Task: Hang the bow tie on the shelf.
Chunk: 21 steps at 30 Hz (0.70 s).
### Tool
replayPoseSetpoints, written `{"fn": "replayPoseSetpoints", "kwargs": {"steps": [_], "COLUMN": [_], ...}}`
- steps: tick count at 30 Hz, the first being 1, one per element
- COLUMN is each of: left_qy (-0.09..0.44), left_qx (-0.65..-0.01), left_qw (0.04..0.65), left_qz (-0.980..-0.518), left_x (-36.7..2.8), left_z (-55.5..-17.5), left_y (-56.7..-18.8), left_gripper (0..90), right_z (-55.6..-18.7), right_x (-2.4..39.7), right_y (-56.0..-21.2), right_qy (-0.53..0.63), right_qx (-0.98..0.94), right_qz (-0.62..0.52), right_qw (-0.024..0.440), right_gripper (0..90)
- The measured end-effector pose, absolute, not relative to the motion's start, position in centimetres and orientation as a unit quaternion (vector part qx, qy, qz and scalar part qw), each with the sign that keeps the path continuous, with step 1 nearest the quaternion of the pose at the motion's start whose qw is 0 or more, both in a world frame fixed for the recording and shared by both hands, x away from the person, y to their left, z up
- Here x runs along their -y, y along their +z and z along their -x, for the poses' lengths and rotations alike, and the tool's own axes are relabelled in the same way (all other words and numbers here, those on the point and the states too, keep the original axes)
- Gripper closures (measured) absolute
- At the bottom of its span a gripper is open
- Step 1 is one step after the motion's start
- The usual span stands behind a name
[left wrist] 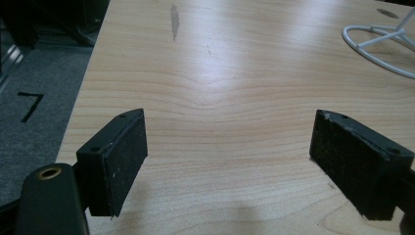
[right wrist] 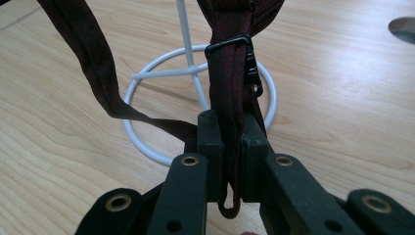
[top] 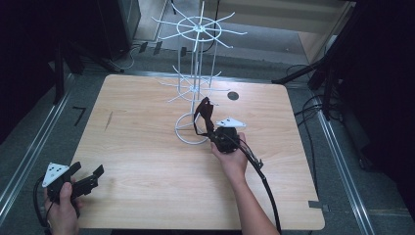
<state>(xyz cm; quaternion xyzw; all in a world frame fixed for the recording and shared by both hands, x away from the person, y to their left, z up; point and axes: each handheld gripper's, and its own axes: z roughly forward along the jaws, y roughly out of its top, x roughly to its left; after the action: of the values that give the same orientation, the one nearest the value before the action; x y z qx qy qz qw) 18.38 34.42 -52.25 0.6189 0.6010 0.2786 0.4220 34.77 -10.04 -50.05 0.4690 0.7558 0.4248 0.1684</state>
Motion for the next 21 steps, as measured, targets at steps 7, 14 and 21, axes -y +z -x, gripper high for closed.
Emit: {"fn": "replayPoseSetpoints", "kwargs": {"steps": [7,14,21], "left_qy": [0.278,0.279,0.279], "left_qx": [-0.601,-0.601,-0.601], "left_qw": [0.422,0.423,0.423], "left_qz": [-0.619,-0.618,-0.618], "left_x": [-34.5,-34.5,-34.4], "left_z": [-18.4,-18.4,-18.4], "left_y": [-52.2,-52.2,-52.2], "left_gripper": [14.9,14.9,14.9], "right_z": [-35.1,-35.3,-35.5], "right_x": [9.7,9.9,11.1], "right_y": [-51.5,-51.8,-51.6], "right_qy": [0.416,0.420,0.451], "right_qx": [-0.756,-0.751,-0.724], "right_qz": [-0.481,-0.487,-0.508], "right_qw": [0.155,0.149,0.118], "right_gripper": [84.8,81.6,57.0]}}
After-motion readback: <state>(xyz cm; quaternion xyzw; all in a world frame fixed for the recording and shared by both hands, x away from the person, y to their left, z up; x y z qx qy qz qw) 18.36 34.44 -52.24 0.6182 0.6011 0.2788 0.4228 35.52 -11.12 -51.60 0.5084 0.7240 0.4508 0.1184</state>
